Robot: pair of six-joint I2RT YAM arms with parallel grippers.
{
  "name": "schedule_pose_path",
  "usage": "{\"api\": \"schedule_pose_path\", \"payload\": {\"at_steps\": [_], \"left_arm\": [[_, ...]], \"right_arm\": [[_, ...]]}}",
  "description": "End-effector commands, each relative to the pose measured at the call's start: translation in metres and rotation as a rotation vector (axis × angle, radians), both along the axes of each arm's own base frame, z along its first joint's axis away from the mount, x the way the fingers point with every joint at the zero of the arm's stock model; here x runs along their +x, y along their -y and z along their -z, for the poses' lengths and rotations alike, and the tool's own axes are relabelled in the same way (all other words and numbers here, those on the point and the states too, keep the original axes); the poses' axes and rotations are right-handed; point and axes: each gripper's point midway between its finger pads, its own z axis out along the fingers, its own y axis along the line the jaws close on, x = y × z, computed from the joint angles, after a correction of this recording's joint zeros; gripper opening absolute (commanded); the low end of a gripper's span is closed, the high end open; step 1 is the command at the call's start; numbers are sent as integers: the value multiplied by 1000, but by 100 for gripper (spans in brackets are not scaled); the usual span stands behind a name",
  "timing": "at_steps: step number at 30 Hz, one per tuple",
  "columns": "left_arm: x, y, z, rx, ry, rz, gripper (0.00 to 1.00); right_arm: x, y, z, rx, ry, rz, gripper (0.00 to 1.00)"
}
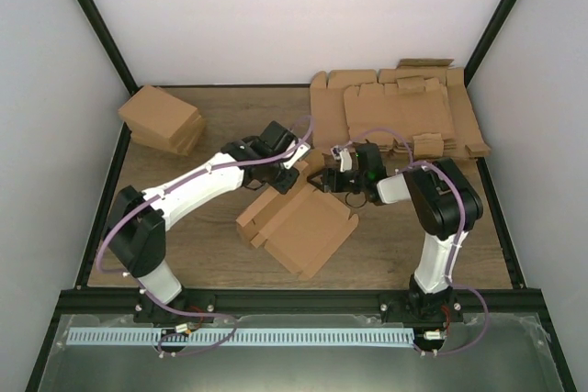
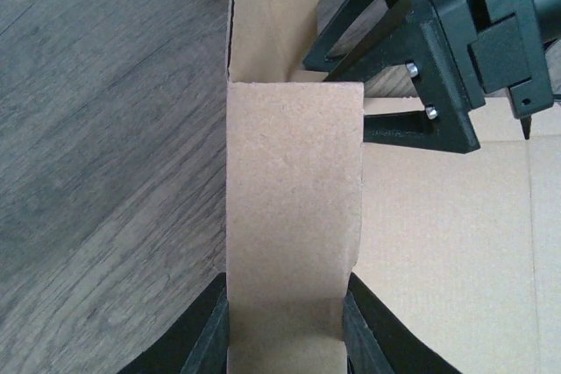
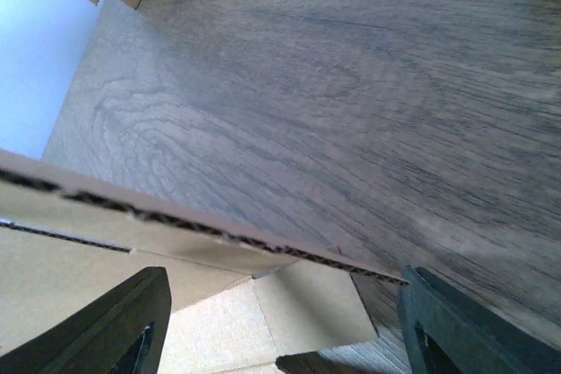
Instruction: Fold the paper box
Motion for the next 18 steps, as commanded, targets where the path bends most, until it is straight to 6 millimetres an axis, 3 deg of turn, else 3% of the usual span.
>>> {"api": "schedule_pose_path", "payload": {"at_steps": [1,9,18], "left_arm": [[-4,2,-16,-62,1,26,23],[6,-9,-8,-2,4,-28,23],[10,-5,-5,-2,-14,-41,23]], "right_arm": [[2,-6,-9,44,30,-54,72],[-15,-7,-30,81,105,-116,40],[-31,-20,-37,33,166,-195,29]]}}
